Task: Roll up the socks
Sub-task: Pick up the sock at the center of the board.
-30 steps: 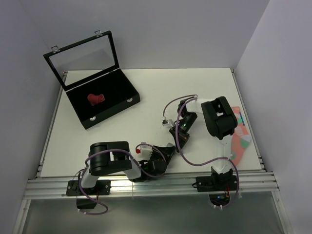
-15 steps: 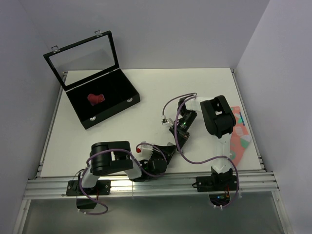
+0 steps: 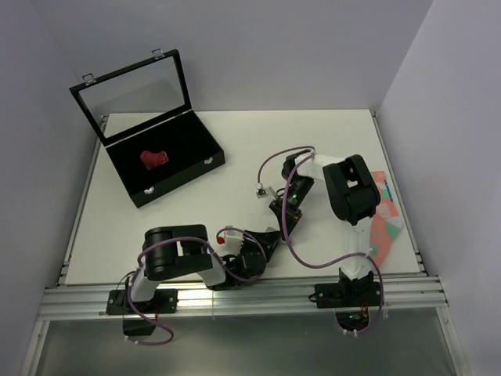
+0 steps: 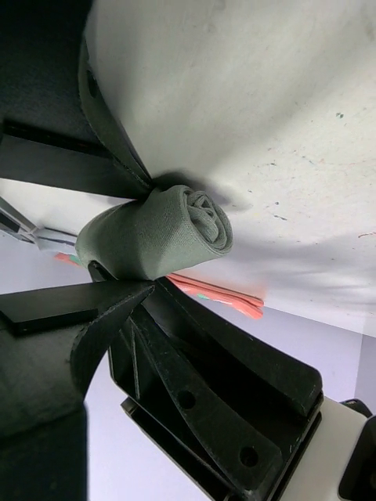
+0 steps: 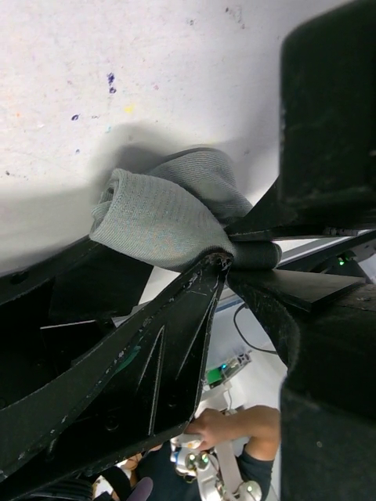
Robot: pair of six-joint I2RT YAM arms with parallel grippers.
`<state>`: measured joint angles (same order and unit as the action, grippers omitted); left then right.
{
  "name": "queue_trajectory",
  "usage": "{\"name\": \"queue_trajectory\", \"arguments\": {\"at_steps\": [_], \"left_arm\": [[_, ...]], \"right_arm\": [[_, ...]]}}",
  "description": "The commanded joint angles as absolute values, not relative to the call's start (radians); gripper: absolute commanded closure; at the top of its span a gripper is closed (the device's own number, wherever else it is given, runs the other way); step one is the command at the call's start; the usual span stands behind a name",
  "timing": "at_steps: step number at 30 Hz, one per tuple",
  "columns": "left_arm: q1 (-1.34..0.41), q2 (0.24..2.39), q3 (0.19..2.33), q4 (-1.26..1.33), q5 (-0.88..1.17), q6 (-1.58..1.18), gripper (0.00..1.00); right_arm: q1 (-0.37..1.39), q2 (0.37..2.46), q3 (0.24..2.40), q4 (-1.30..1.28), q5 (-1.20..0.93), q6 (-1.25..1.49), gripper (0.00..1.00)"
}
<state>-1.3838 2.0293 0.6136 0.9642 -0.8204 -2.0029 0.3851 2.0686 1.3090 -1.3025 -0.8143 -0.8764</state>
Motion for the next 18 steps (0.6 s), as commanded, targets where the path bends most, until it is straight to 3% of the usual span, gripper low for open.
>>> {"name": "queue_trajectory", "arguments": {"at_steps": [1, 18], "left_arm": [[-1.385, 2.028, 0.597, 0.897, -0.701, -2.071, 0.49], [-1.364, 1.970, 0.575, 0.923, -0.730, -2.028, 0.54]], "right_arm": [[0.429, 2.003, 1.362, -1.354, -0.994, -0.876, 0.80], [0.495, 1.962, 1.371, -1.440, -1.034, -0.948, 0.80]]}}
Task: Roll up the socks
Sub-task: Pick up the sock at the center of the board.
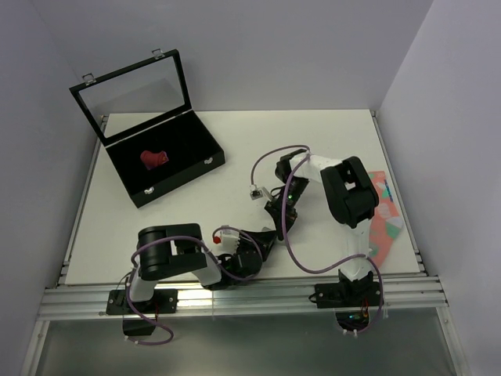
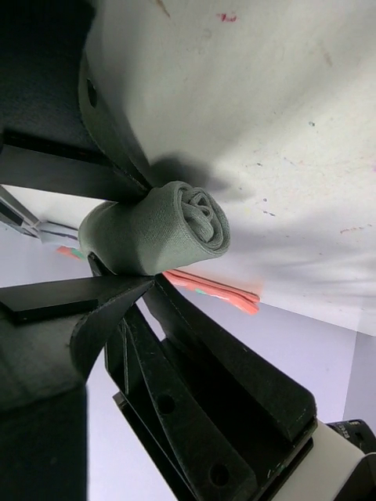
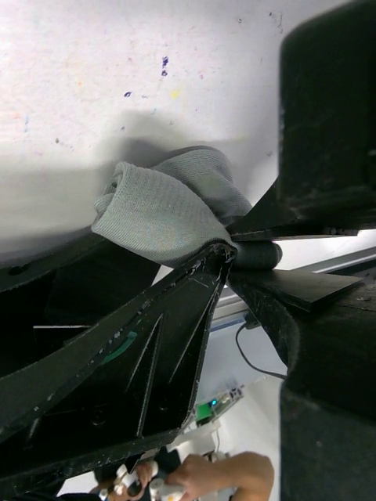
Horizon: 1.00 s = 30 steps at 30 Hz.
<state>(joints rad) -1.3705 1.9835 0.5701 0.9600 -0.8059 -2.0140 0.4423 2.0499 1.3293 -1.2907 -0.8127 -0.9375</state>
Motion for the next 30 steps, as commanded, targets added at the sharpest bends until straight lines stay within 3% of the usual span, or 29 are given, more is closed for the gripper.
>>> {"name": "queue_trajectory", "arguments": {"at_steps": [1, 12, 18, 30], "left_arm": [[-1.364, 1.964, 0.575, 0.923, -0.732, -2.023, 0.54], [-1.359, 1.930, 0.560, 0.923, -0.755, -1.999, 0.59], [-1.359, 1.887, 0.563, 0.879, -0.759, -1.979, 0.52], [-1.359, 1.864, 0.565, 0.844, -0.744, -2.022, 0.50]], "right_arm": [[0.499, 1.954, 1.371, -1.439, -1.034, -0.948, 0.80], [0.551, 1.890, 1.376, -1.440, -1.046, -0.913, 0.79], [0.575, 1.848, 1.393, -1.422, -1.052, -0.867, 0.80], [0.627, 1.816, 1.443, -1.399, -1.052, -0.805, 0.80]]}}
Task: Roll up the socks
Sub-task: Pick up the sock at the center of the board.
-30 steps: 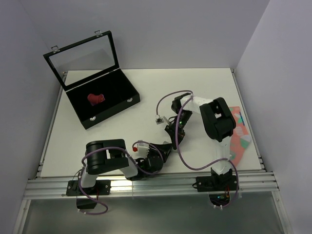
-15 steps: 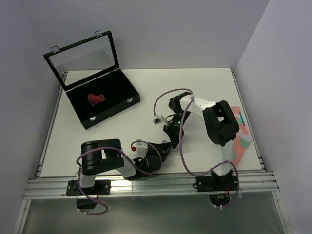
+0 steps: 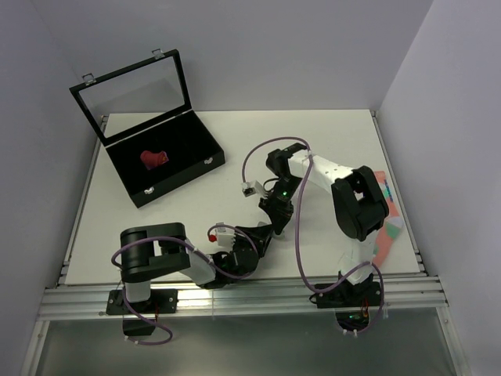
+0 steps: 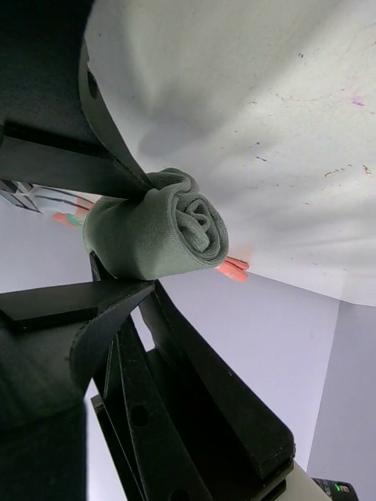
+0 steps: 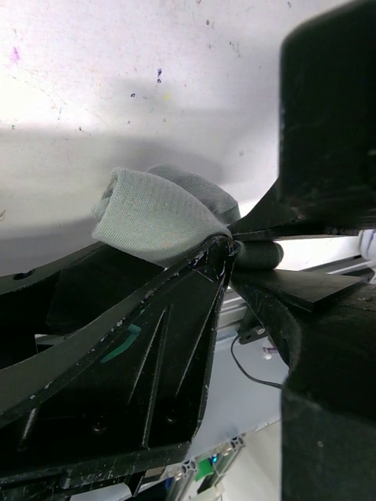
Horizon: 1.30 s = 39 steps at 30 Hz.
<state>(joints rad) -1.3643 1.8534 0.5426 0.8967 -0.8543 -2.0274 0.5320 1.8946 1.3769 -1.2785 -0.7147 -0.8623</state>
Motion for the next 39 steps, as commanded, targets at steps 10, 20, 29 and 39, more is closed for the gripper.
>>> {"name": "queue_trajectory", "arguments": {"at_steps": [10, 20, 29, 39], "left_arm": [[-1.359, 1.815, 0.578, 0.764, -0.775, -2.043, 0.47], [-1.359, 1.764, 0.563, 0.738, -0.831, -2.069, 0.50], [-1.362, 1.736, 0.528, 0.793, -0.867, -2.049, 0.48], [-1.376, 1.700, 0.495, 0.801, -0.911, -2.055, 0.43]], "right_arm": [[0.690, 1.764, 1.430, -1.286, -0.985, -0.678, 0.80], [0.713, 1.736, 1.416, -1.215, -0.971, -0.604, 0.81], [0.713, 1.701, 1.420, -1.167, -0.969, -0.548, 0.82], [0.716, 1.686, 1.431, -1.140, -0.960, -0.508, 0.83]]}}
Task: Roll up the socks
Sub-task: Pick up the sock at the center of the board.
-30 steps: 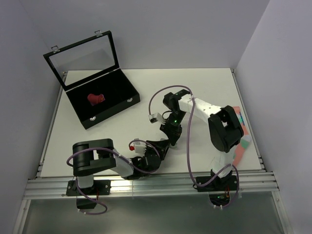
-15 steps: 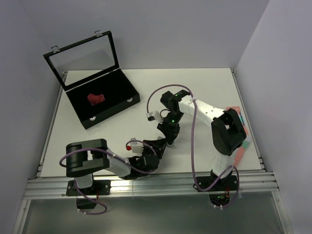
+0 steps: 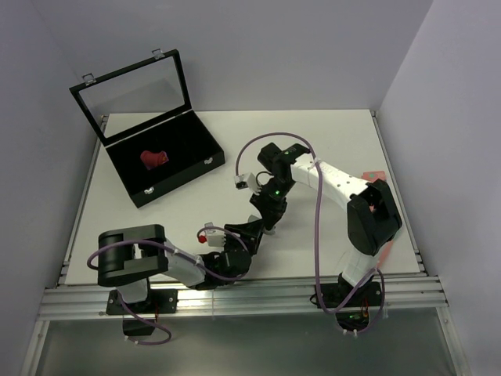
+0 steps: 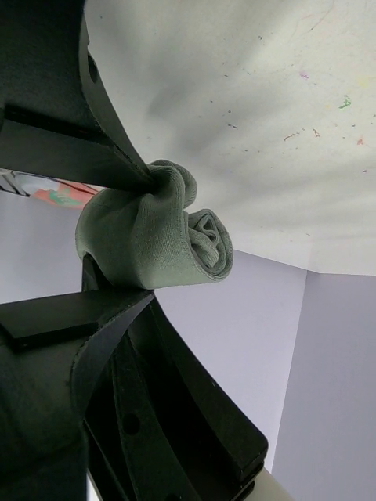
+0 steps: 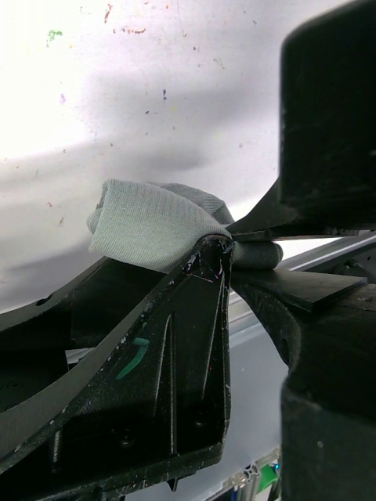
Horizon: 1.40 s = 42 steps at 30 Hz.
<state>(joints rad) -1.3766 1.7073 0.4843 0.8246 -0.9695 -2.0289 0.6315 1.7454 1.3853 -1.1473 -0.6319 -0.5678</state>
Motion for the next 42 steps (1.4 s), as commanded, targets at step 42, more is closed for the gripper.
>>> {"name": "queue_trajectory", "arguments": {"at_steps": [42], "left_arm": [[-1.425, 1.652, 0.357, 1.048, -1.081, -1.971, 0.46]], "right_arm": [[0.716, 1.736, 1.457, -1.212, -1.008, -0.528, 0.85]]}}
